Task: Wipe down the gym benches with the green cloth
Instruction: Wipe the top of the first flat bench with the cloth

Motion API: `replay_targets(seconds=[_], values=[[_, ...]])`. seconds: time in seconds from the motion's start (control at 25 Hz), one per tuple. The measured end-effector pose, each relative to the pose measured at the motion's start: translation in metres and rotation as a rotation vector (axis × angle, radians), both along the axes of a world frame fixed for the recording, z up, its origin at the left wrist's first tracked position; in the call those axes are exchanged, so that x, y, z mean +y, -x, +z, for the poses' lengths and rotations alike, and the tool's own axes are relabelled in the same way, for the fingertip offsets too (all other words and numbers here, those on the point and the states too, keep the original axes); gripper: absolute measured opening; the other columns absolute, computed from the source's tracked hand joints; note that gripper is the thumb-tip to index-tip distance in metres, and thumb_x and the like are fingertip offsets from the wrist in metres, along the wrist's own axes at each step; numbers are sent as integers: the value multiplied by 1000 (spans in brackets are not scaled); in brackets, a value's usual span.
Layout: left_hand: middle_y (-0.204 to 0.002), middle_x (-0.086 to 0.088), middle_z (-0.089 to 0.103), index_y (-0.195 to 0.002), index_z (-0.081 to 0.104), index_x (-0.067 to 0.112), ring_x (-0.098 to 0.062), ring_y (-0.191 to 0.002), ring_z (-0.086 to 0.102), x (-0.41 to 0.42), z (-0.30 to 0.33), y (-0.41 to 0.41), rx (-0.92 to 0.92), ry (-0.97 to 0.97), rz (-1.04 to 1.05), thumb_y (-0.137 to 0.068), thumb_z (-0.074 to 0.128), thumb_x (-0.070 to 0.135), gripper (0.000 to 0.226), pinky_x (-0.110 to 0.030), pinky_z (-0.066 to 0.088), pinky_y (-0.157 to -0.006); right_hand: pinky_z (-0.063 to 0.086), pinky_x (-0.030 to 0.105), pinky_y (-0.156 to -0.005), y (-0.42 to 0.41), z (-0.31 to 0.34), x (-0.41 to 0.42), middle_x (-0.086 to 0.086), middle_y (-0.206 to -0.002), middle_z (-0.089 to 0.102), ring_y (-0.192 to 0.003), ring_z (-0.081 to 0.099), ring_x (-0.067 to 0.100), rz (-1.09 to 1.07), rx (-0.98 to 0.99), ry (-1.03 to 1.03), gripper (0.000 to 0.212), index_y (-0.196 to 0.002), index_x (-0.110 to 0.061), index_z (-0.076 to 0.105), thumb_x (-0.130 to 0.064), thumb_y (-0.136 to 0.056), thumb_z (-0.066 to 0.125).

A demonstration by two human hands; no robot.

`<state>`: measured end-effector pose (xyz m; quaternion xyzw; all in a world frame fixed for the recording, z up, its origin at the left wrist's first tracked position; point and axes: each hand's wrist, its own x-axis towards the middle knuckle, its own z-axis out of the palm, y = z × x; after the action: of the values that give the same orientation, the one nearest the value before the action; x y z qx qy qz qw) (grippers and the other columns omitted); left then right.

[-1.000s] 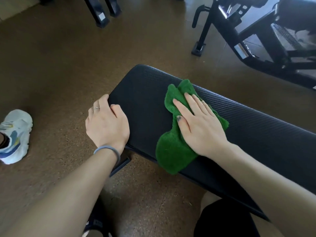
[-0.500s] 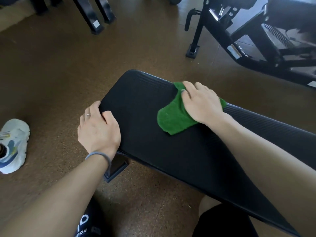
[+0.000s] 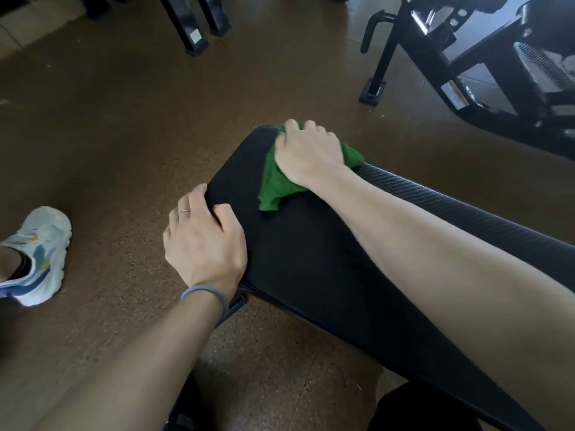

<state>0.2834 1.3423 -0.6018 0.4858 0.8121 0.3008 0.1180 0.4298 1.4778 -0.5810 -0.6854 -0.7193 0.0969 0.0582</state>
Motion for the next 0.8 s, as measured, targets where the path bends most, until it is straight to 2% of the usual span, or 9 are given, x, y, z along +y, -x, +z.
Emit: replay_targets(seconds=[0.08,0.16,0.28,0.4,0.56,0.68,0.76,0.8], values=[[-145,0,57,-142,54,23,-26,-134,47,0,1,3,-8,-6,2,-92,28,34,58,-47,34,-113,37,46,-101,12,-2,5,16,-141,52,-125,51,36,59,-6,0,48,-149,-17,42,-37,-109,23],[-145,-1,57,-142,53,23,-27,-132,47,-2,1,4,-9,2,-14,-91,27,34,58,-46,34,-112,35,46,-107,-12,-7,-18,15,-147,48,-132,48,35,101,0,-28,51,-157,-23,33,-38,-109,24],[-147,-1,56,-144,52,22,-27,-133,46,-1,3,3,-15,3,-23,-92,25,33,59,-46,34,-113,32,44,-112,-73,-8,-63,15,-149,46,-134,46,35,51,-15,-66,52,-159,-26,32,-36,-108,28],[-147,-2,56,-144,52,21,-28,-134,47,-4,3,4,-21,12,-38,-92,25,33,59,-48,34,-114,31,46,-112,-88,-7,-71,16,-146,48,-132,47,38,-45,-43,-11,52,-160,-24,30,-36,-110,27],[-146,-4,56,-144,51,19,-30,-133,48,1,4,5,32,50,-53,-92,26,34,60,-48,34,-114,33,48,-109,-29,-1,-22,20,-148,47,-133,47,40,-8,-40,26,51,-156,-18,35,-36,-110,23],[-151,-2,51,-148,47,20,-28,-138,42,-1,7,8,-13,85,-103,-93,25,34,61,-46,29,-116,31,48,-110,28,-4,7,19,-146,46,-133,45,39,62,-80,15,49,-148,-15,42,-36,-108,23],[-152,1,49,-149,46,23,-25,-140,40,1,13,16,-141,101,-146,-97,26,35,57,-43,28,-118,26,48,-116,59,-5,10,19,-151,42,-139,39,37,125,-141,-17,50,-146,-15,47,-36,-108,22],[-148,3,52,-146,50,25,-22,-138,42,2,20,22,-308,110,-145,-100,27,37,53,-40,31,-116,21,48,-121,71,-5,3,20,-155,38,-144,33,37,178,-157,-33,51,-146,-15,48,-35,-107,23]])
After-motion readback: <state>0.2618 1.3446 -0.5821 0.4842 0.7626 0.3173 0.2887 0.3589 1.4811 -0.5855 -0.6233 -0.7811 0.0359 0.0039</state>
